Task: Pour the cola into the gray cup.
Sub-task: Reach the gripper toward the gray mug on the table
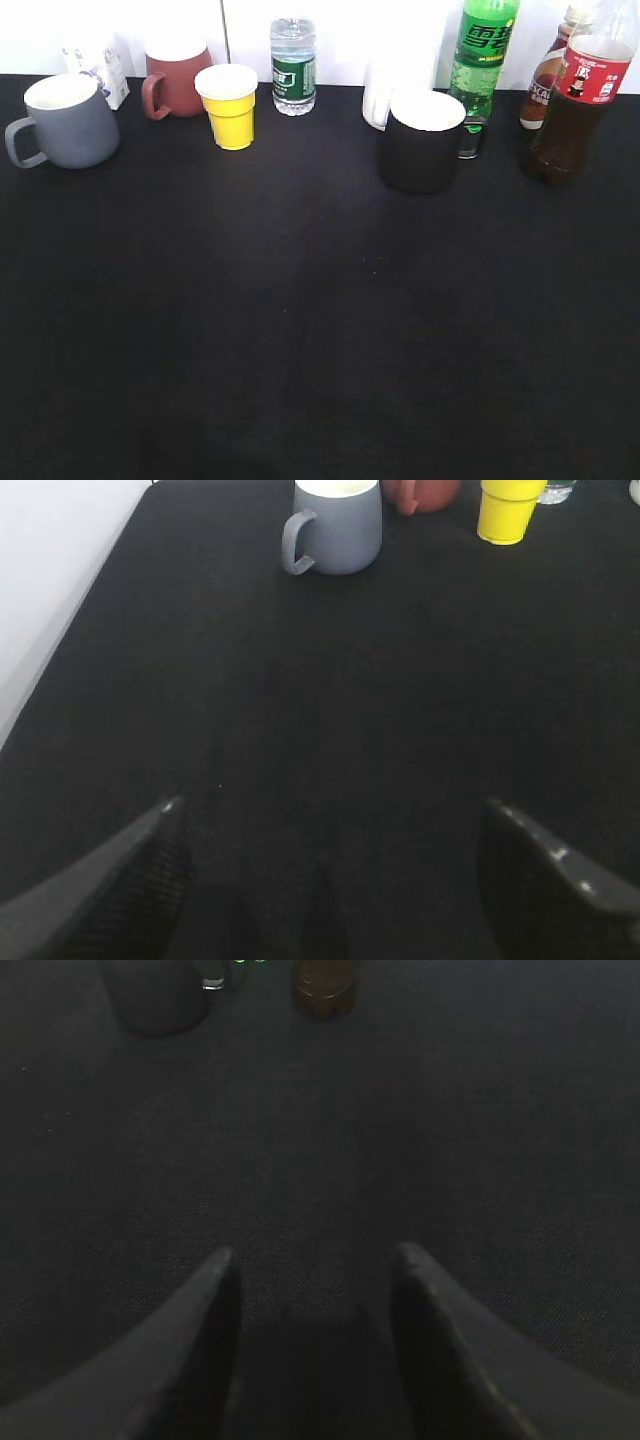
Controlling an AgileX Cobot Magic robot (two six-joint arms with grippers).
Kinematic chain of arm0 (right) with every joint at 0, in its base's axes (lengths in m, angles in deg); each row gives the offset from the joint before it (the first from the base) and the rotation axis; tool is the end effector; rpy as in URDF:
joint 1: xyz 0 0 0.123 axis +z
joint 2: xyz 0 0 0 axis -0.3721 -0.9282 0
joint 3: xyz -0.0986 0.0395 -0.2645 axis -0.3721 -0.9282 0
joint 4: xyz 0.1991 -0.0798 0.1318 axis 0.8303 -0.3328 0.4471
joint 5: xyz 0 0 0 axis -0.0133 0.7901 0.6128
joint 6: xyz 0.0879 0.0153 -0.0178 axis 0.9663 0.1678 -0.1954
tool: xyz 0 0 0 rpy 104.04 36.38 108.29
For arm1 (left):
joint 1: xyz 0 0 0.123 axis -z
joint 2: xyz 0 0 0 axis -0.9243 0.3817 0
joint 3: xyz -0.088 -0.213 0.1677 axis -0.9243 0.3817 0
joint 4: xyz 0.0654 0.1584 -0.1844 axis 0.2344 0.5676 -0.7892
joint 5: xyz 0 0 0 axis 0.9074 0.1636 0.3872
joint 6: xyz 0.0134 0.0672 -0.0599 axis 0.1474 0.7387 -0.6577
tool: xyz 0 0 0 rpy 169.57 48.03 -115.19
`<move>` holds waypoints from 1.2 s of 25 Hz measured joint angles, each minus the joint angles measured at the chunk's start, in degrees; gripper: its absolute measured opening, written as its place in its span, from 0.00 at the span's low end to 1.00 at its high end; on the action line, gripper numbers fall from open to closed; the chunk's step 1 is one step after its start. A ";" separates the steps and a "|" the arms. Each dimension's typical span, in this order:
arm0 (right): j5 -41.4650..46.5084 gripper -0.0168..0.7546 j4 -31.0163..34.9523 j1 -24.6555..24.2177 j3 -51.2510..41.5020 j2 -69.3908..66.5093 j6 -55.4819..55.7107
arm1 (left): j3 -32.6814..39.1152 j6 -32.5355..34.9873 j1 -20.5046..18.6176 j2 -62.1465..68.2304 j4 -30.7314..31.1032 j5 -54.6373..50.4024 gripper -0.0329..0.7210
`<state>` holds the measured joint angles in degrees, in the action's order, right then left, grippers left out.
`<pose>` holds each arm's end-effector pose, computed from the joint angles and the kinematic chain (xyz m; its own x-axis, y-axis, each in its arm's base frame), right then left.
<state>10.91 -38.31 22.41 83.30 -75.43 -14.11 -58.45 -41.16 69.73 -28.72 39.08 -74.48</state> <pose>-0.0062 0.0067 0.2806 -0.4281 0.0392 -0.9029 -0.0585 0.9958 0.0710 -0.0083 0.0004 0.2814 -0.4396 -0.0005 -0.8982 0.0303 0.9994 -0.0154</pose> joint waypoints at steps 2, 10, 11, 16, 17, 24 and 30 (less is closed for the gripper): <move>0.00 0.51 0.00 0.00 0.00 0.00 0.00 | 0.00 0.00 0.00 0.00 0.68 0.00 0.96; 0.00 0.51 0.00 0.00 0.00 0.00 0.30 | -1.27 0.00 0.00 0.00 0.31 7.96 0.76; 0.00 0.51 0.00 0.00 0.00 0.00 0.30 | -1.07 0.00 0.00 0.24 1.00 17.37 0.76; 0.00 0.51 0.00 0.00 0.00 0.00 0.30 | 11.38 0.00 0.00 26.52 4.58 63.62 0.76; 0.00 0.51 0.00 0.00 0.00 0.00 0.30 | 13.00 0.00 -0.34 35.49 4.58 72.43 0.76; 0.00 0.51 0.06 0.00 0.00 0.00 0.30 | 7.25 0.00 -5.69 93.84 2.85 113.19 0.74; 0.00 0.51 0.06 0.00 0.00 0.00 0.30 | -12.62 0.00 -5.98 113.35 2.26 114.07 0.68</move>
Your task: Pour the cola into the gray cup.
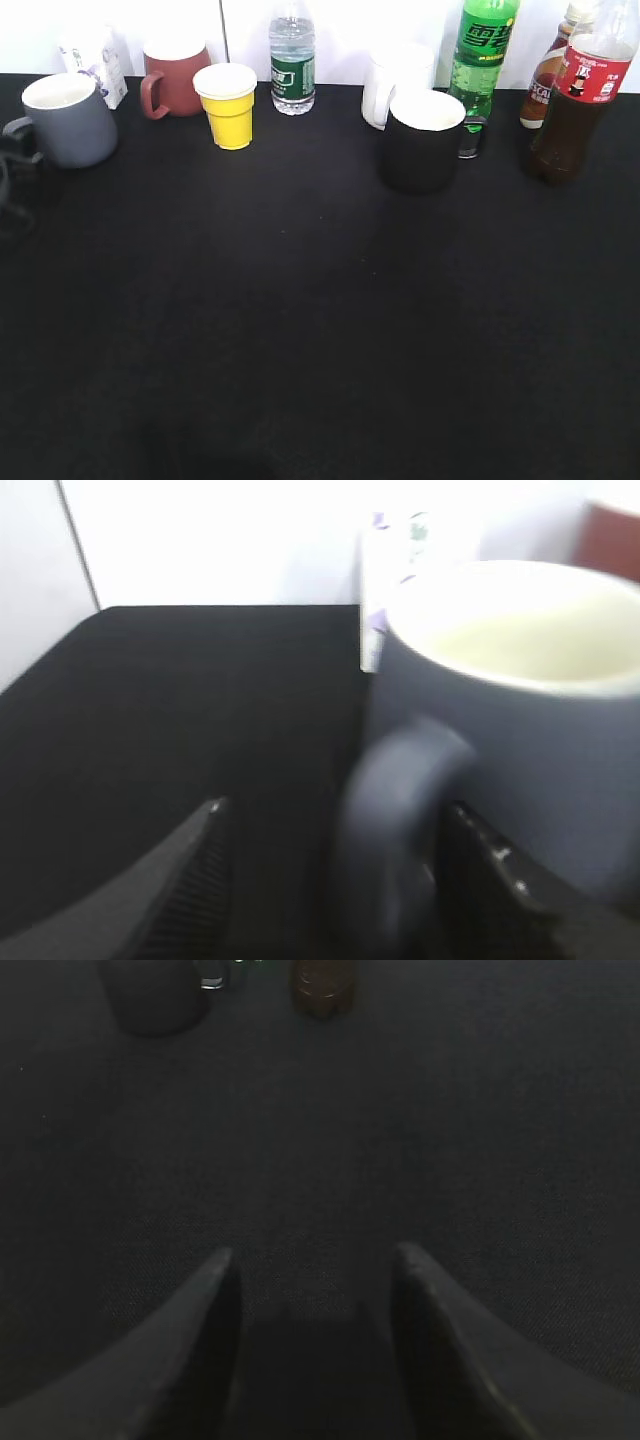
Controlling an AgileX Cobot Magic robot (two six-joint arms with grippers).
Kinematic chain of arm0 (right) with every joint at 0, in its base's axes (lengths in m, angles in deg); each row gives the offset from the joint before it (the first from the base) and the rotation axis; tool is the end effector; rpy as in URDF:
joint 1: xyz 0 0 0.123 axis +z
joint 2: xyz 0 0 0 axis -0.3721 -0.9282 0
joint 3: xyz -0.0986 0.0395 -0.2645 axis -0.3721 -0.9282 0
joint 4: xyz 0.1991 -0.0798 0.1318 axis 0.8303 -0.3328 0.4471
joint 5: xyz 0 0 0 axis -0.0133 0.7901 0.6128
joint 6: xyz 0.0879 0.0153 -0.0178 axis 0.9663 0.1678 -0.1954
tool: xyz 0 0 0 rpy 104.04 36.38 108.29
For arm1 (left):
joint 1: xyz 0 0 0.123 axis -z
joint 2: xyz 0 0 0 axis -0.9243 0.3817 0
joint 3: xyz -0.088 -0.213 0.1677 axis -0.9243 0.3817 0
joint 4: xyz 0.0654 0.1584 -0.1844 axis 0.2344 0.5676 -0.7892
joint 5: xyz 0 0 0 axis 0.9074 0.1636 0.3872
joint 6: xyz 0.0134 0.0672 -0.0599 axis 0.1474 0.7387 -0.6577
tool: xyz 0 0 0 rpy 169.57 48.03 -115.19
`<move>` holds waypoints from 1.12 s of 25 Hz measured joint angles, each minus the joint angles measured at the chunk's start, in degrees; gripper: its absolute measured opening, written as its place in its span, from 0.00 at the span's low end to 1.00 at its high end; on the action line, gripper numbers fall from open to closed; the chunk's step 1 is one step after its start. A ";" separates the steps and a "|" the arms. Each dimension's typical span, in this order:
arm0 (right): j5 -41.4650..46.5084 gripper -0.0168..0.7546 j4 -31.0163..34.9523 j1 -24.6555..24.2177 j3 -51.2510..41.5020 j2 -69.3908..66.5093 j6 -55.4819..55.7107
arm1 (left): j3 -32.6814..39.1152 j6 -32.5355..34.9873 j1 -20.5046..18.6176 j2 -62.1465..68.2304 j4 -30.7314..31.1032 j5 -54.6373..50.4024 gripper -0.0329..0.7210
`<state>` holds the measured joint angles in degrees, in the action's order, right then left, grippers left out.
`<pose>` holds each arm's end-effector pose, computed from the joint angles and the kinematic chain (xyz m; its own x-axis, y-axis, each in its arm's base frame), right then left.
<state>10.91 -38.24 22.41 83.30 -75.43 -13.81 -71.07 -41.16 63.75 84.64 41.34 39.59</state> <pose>-0.0063 0.0068 0.2806 -0.4284 0.0451 -0.9025 -0.0570 0.9954 0.0768 0.3569 0.0210 0.1285 -0.2205 -0.0081 -0.9754 -0.0345 0.9994 -0.0005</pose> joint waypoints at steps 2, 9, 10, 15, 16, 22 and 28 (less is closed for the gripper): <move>0.00 0.51 0.00 0.00 0.00 0.00 0.00 | -5.07 0.02 -0.88 2.86 -3.63 -2.65 0.64; 0.00 0.51 0.00 0.00 0.00 0.00 0.00 | -16.09 0.46 -3.07 9.41 9.58 -4.37 0.11; 0.00 0.51 0.00 0.00 0.00 0.00 0.00 | -16.23 0.51 -3.07 9.41 10.20 -4.32 0.11; 0.00 0.51 0.00 0.00 0.00 0.00 0.00 | -9.60 0.98 -3.07 6.09 11.55 1.56 0.10; 0.00 0.51 0.00 0.00 0.00 0.00 0.00 | -7.07 0.98 -2.97 4.37 11.61 3.76 0.10; -2.77 0.51 1.56 0.00 0.66 0.04 0.35 | 5.85 -5.92 -1.23 -10.45 21.26 9.25 0.10; -49.06 0.73 -0.01 0.00 -10.17 -13.36 0.41 | 7.29 -7.07 12.17 -13.52 23.17 5.62 0.10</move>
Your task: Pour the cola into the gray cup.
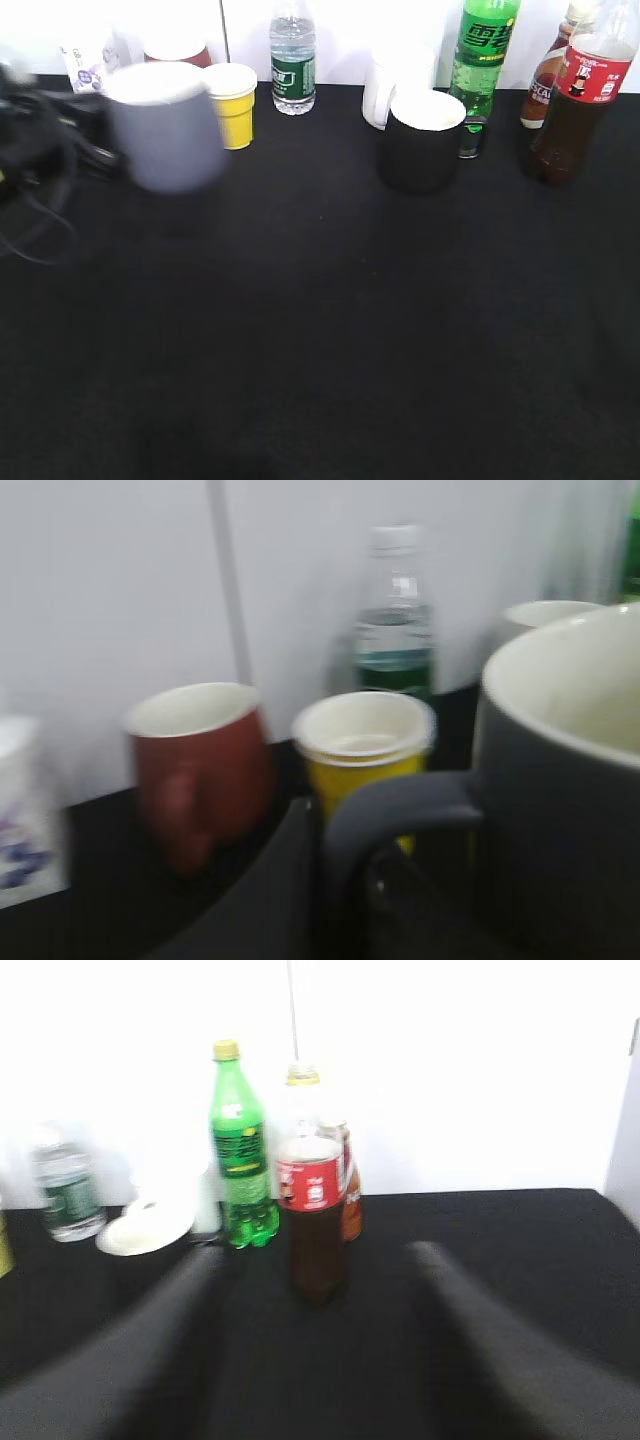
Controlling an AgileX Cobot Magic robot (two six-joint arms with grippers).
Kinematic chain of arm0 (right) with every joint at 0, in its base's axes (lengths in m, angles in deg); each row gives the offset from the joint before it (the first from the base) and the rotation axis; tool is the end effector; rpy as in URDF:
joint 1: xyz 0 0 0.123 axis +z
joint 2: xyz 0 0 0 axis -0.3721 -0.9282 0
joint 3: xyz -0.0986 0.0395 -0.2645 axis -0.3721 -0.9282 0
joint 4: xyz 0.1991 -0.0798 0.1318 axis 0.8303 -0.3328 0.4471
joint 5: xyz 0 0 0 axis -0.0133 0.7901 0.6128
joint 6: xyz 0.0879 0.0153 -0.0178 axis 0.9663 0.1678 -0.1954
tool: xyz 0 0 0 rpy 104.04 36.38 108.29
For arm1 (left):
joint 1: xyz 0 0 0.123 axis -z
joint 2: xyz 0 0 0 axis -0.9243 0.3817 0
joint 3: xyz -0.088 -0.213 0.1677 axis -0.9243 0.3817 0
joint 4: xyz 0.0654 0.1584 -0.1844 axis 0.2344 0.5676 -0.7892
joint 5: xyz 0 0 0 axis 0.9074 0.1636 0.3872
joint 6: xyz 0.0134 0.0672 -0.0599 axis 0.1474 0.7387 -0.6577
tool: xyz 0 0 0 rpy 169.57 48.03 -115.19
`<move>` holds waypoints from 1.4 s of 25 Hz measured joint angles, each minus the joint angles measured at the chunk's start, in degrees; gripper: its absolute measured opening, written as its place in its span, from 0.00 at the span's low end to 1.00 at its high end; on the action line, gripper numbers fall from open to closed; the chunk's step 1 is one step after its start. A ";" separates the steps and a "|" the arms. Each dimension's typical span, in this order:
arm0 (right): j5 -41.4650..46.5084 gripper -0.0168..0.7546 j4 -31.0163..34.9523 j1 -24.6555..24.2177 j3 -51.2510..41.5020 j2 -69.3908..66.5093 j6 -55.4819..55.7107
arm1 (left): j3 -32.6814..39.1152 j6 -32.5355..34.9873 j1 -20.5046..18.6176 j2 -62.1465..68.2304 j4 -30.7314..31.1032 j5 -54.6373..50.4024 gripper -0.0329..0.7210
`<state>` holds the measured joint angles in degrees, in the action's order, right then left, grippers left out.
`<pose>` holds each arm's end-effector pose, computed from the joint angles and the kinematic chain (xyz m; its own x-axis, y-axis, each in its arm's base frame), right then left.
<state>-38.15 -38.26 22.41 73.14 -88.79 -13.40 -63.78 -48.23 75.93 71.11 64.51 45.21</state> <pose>0.0664 0.0021 0.2931 0.0031 0.0979 -0.9952 -0.0264 0.9949 0.0977 0.3068 -0.0787 0.1853 -0.0097 0.0975 -0.9952 0.5008 0.8619 0.0796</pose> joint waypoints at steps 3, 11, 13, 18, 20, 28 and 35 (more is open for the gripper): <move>-21.78 0.87 0.22 0.00 -1.89 -22.35 0.05 | 0.06 0.00 3.13 0.00 0.26 -0.25 0.10; -78.62 0.86 -9.03 0.00 5.11 -87.31 4.93 | 0.06 -0.02 3.19 0.00 0.32 -0.25 0.10; -79.30 0.87 -9.07 0.00 10.94 -94.84 4.99 | 0.08 -0.02 3.19 0.00 0.32 -0.25 0.10; -78.05 0.86 -9.72 0.00 24.43 -103.22 5.10 | 0.12 -0.02 3.19 0.00 0.99 -0.25 0.10; -76.94 0.86 -9.83 0.00 28.65 -106.61 5.10 | 0.12 -0.02 3.19 0.00 1.06 -0.25 0.10; -78.02 0.54 -13.22 0.00 30.55 -108.94 5.12 | 0.12 -0.02 3.19 0.00 2.68 -0.25 0.10; -73.75 0.52 -22.11 8.17 20.69 -86.46 4.11 | 0.12 -0.20 9.53 0.00 6.85 -0.42 0.10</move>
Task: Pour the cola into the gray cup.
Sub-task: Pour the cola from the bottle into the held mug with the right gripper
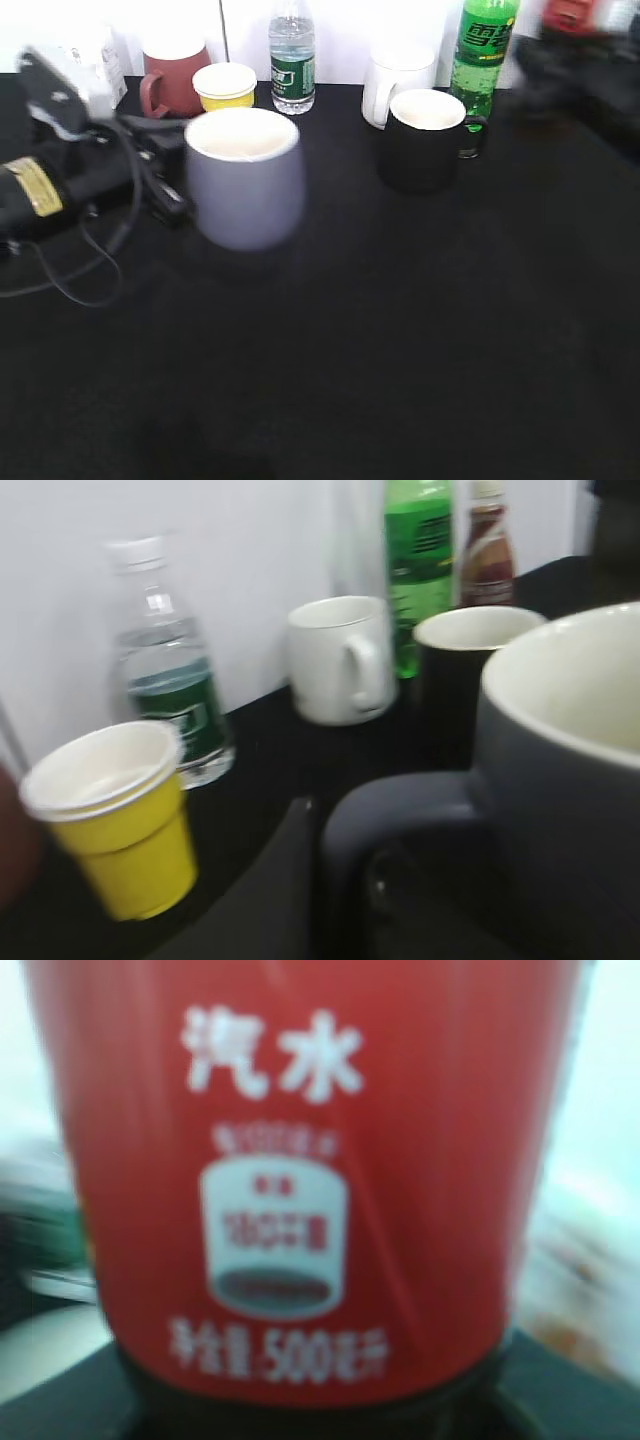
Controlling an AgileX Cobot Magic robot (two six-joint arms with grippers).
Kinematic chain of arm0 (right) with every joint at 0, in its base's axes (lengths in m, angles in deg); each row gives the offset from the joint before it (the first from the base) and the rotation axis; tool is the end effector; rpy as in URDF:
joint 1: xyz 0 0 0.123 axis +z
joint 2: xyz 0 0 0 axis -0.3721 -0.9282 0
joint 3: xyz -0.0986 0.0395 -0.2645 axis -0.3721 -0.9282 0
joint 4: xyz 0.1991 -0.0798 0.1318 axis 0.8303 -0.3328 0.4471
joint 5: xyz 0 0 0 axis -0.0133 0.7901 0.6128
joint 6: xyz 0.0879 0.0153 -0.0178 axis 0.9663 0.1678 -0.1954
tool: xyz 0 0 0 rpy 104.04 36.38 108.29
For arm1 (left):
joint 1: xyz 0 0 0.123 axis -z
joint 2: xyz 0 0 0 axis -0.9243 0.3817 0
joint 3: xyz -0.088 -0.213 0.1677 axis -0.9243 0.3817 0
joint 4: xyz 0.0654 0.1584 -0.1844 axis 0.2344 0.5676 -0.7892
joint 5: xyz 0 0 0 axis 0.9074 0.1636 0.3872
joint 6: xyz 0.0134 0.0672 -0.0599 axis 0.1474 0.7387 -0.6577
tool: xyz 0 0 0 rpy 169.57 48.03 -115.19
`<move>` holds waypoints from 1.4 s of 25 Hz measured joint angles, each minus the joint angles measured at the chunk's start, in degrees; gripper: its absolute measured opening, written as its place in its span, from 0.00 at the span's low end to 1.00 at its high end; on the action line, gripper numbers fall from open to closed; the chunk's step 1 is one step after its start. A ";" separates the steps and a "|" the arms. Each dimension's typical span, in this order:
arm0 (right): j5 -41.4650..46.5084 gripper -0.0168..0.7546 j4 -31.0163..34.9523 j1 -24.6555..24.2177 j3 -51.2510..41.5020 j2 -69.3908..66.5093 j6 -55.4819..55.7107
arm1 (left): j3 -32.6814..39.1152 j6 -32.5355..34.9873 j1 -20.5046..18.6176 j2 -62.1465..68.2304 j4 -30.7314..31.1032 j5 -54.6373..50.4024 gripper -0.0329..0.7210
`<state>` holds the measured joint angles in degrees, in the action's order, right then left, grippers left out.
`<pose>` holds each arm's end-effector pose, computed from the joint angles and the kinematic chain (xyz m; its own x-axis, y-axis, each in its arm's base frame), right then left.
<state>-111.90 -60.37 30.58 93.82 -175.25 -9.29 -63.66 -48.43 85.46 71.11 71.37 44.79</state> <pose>0.3258 0.0742 0.2139 0.1455 -0.0304 -0.9889 -0.3969 0.9138 -0.0865 0.2831 -0.1347 0.1820 0.0286 0.1563 -0.9873 0.7095 0.6926 0.1302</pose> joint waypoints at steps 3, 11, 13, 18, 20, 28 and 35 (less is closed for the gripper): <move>4.53 0.52 -2.16 10.95 1.19 0.97 -5.17 | 0.00 0.00 1.89 0.00 0.11 -0.21 0.10; 10.12 0.52 -1.03 16.03 6.29 -4.23 -43.72 | 0.00 2.08 2.19 0.00 -0.01 -0.69 0.10; 10.12 0.52 1.36 16.03 6.60 -4.23 -52.78 | 0.00 2.95 2.19 0.00 -0.27 -3.32 0.10; 10.18 0.52 3.63 16.03 7.92 -4.23 -67.30 | 0.00 8.85 2.19 0.00 -4.32 -5.13 0.10; 10.25 0.52 6.21 16.03 8.55 -4.23 -71.89 | 0.00 9.35 2.19 0.00 -4.58 -5.13 0.10; 11.54 0.52 7.47 16.03 8.62 -4.23 -85.82 | 0.00 10.31 2.14 0.00 -7.77 -3.26 0.10; 11.54 0.52 7.42 16.03 8.79 -4.23 -87.82 | 0.02 10.31 2.14 0.00 -7.77 -3.26 0.10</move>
<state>-100.36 -52.95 46.61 102.61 -179.48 -97.10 -63.64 -38.12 87.59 71.11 63.60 41.52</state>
